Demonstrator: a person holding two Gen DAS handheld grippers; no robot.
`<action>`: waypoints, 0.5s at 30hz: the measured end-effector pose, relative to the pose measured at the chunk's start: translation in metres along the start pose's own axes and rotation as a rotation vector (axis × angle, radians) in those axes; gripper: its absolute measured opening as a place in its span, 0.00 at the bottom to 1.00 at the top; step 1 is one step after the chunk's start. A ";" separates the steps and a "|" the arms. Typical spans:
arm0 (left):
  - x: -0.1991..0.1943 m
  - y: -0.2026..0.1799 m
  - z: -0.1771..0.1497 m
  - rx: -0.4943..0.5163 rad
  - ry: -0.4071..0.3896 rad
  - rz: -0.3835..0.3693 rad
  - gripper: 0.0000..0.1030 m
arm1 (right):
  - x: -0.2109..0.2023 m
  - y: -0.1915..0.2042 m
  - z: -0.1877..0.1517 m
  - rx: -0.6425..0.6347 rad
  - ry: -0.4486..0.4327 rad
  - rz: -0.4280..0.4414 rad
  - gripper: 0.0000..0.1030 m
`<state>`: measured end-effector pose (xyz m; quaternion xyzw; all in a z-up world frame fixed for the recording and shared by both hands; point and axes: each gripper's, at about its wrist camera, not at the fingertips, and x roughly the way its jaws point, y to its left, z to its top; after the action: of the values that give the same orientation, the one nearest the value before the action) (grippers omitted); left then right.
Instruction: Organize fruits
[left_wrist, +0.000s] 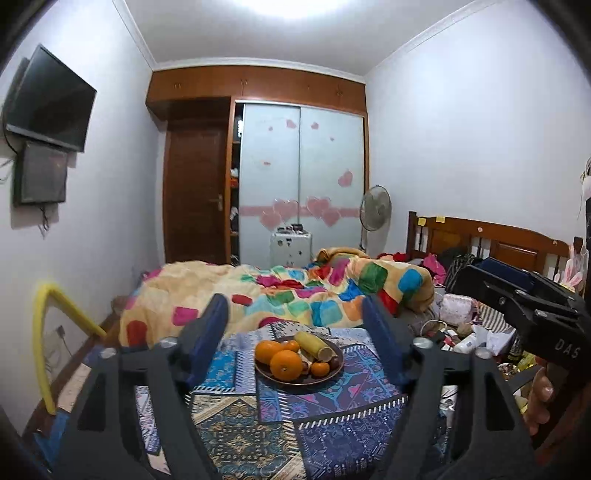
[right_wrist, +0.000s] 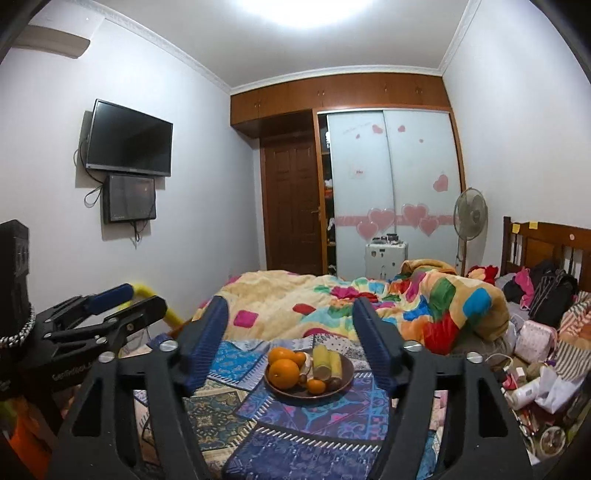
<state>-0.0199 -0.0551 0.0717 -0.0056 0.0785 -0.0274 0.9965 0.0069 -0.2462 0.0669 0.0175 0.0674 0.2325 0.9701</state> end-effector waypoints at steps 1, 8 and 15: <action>-0.005 0.000 -0.001 -0.002 -0.005 0.001 0.87 | -0.002 0.001 -0.001 0.003 -0.002 -0.004 0.75; -0.021 -0.002 -0.003 -0.001 -0.033 0.031 0.98 | -0.014 0.002 -0.006 0.012 -0.024 -0.038 0.99; -0.023 -0.001 -0.008 0.004 -0.036 0.044 1.00 | -0.020 0.005 -0.007 -0.004 -0.042 -0.058 1.00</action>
<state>-0.0437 -0.0552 0.0675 -0.0024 0.0608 -0.0056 0.9981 -0.0139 -0.2503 0.0630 0.0188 0.0469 0.2037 0.9777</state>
